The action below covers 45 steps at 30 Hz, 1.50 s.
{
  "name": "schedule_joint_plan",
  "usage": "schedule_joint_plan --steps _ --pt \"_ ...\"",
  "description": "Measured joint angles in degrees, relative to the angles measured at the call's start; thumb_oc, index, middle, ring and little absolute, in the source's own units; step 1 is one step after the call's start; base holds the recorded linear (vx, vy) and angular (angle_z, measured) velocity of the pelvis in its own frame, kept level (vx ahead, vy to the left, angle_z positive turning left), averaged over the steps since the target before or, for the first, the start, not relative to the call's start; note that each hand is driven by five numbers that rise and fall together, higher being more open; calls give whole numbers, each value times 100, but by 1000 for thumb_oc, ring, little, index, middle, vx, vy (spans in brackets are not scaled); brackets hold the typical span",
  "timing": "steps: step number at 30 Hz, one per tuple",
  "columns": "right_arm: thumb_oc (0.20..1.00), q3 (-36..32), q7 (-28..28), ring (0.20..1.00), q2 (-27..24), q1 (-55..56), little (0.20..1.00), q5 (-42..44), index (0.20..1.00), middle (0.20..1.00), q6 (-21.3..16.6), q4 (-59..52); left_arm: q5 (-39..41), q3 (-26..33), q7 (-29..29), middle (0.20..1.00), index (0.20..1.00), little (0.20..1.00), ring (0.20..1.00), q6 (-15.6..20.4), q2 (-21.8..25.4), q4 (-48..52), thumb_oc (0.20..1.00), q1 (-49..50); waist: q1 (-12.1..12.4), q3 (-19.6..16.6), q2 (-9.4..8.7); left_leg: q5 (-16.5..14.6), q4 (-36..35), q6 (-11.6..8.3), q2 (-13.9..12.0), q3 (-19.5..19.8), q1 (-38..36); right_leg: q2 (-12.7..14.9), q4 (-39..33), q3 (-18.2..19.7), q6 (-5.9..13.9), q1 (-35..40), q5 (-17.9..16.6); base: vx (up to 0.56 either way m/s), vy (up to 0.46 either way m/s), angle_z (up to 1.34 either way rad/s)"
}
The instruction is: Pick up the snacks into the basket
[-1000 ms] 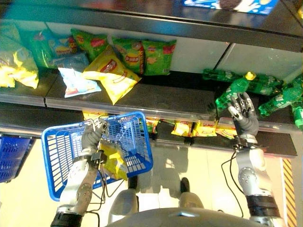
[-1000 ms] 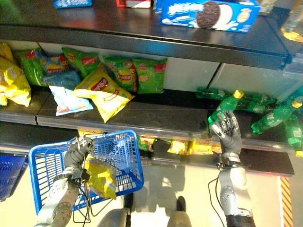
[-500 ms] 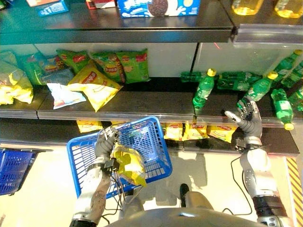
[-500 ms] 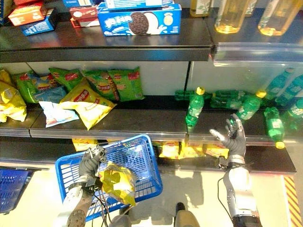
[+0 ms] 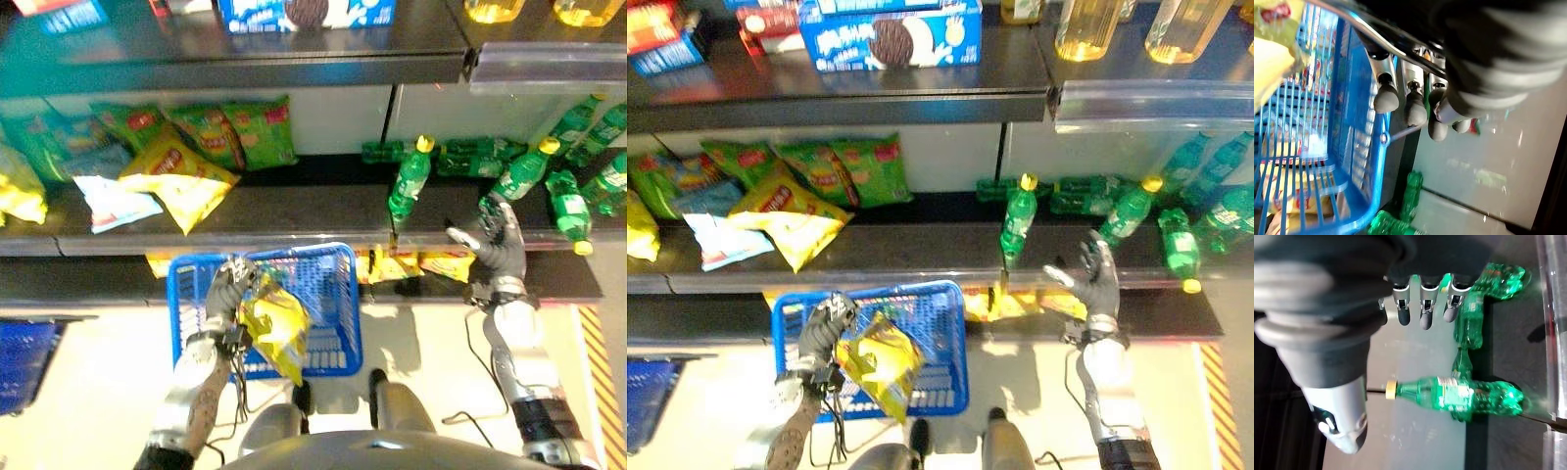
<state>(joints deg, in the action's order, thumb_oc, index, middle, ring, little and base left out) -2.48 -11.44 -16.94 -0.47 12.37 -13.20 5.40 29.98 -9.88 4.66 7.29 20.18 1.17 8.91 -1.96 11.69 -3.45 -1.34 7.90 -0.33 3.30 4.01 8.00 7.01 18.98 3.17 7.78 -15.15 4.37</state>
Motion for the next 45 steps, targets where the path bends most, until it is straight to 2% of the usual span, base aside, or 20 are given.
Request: schedule_joint_plan --steps 1,2,3,4,5,6,7,9,13,15,19,31,36,40,45 --pt "1000 -2 -2 1000 9 -106 1000 -1 1000 1000 4 7 2 15 7 200 200 200 200 12 11 -2 200 12 75 32 11 14 17 -16 -35 33 76 0 -228 -46 -175 -51 -47 93 -180 -17" --pt "1000 8 -7 1000 -71 -434 1000 -4 1000 1000 0 85 4 12 21 200 200 200 200 33 -3 -1 200 -46 163 121 108 15 49 -23 -91 170 246 5 -609 -90 -154 -110 -207 83 -136 -30" --pt "1000 16 -5 1000 -146 -543 1000 -5 1000 1000 2 116 6 14 39 200 200 200 200 46 -20 -4 200 -76 147 174 190 83 66 -81 -125 283 350 -136 -801 36 -63 -59 -292 30 -162 33" --pt "1000 -82 -3 1000 -196 -518 1000 5 1000 1000 0 19 4 -33 57 200 200 200 200 47 -29 -5 200 -187 89 268 358 209 -31 -192 -148 534 465 -296 -1086 248 -139 140 -543 -55 -91 82" --pt "1000 -126 -7 1000 -207 -469 1000 6 1000 1000 -4 25 4 -47 59 200 200 200 200 48 -74 -3 200 -218 33 299 373 290 -137 -187 -139 562 438 -301 -1082 203 -271 134 -595 -40 -81 89" --pt "1000 -109 -19 1000 -224 -478 1000 7 1000 1000 15 69 4 -16 60 200 200 200 200 83 -138 17 200 -194 58 310 392 382 -259 -232 -226 521 415 -306 -1060 90 -306 72 -562 -31 -97 7" --pt "1000 -23 -22 1000 -300 -553 1000 5 1000 1000 19 143 5 9 66 200 200 200 200 119 -253 46 200 -170 219 334 387 429 -395 -274 -284 348 401 -356 -1002 92 -342 -80 -578 -20 -111 -23" --pt "1000 6 -44 1000 -333 -594 1000 12 1000 1000 18 189 9 -26 74 200 200 200 200 119 -361 45 200 -177 258 359 411 480 -391 -348 -342 422 468 -440 -989 2 -387 -84 -577 -10 -85 -2" --pt "1000 3 -144 1000 -345 -661 1000 14 1000 1000 17 210 13 -43 90 200 200 200 200 121 -391 46 200 -213 238 424 363 484 -394 -361 -340 459 516 -451 -956 -42 -401 -122 -541 -68 -67 11" --pt "1000 14 -240 1000 -347 -880 1000 14 1000 1000 17 256 16 -73 151 200 200 200 200 158 -309 51 200 -372 138 534 323 481 -300 -361 -267 539 701 -384 -730 -97 -380 -337 -444 -36 -35 19" --pt "1000 17 -401 1000 -328 -1071 1000 14 1000 1000 16 276 16 -188 192 200 200 200 200 161 -284 51 200 -451 144 698 274 484 -262 -355 -204 563 792 -327 -488 -89 -362 -507 -337 -9 -26 5" --pt "1000 -11 -1068 1000 -264 -1445 1000 5 1000 1000 15 700 27 -253 318 200 200 200 200 204 -125 226 200 -480 142 830 285 490 -241 -345 -165 567 859 -283 -390 -117 -356 -608 -268 -13 3 0" --pt "1000 -24 -1380 1000 -263 -2080 1000 5 1000 1000 18 1260 78 -289 398 200 200 200 200 228 -94 229 200 -646 160 1071 297 491 -144 -344 -130 565 979 -263 -265 -103 -349 -739 -254 -30 16 1" --pt "1000 -7 -1530 1000 -264 -2279 1000 5 1000 1000 25 1316 89 -466 425 200 200 200 200 253 -87 230 200 -723 290 1188 314 490 -119 -345 -123 560 980 -261 -219 -92 -350 -752 -254 -22 24 0" --pt "1000 17 -1576 1000 -308 -2650 1000 6 1000 1000 72 1533 131 -491 427 200 200 200 200 310 -27 231 200 -725 297 1196 312 491 -95 -345 -103 564 989 -242 -171 -89 -342 -768 -229 -6 3 0"
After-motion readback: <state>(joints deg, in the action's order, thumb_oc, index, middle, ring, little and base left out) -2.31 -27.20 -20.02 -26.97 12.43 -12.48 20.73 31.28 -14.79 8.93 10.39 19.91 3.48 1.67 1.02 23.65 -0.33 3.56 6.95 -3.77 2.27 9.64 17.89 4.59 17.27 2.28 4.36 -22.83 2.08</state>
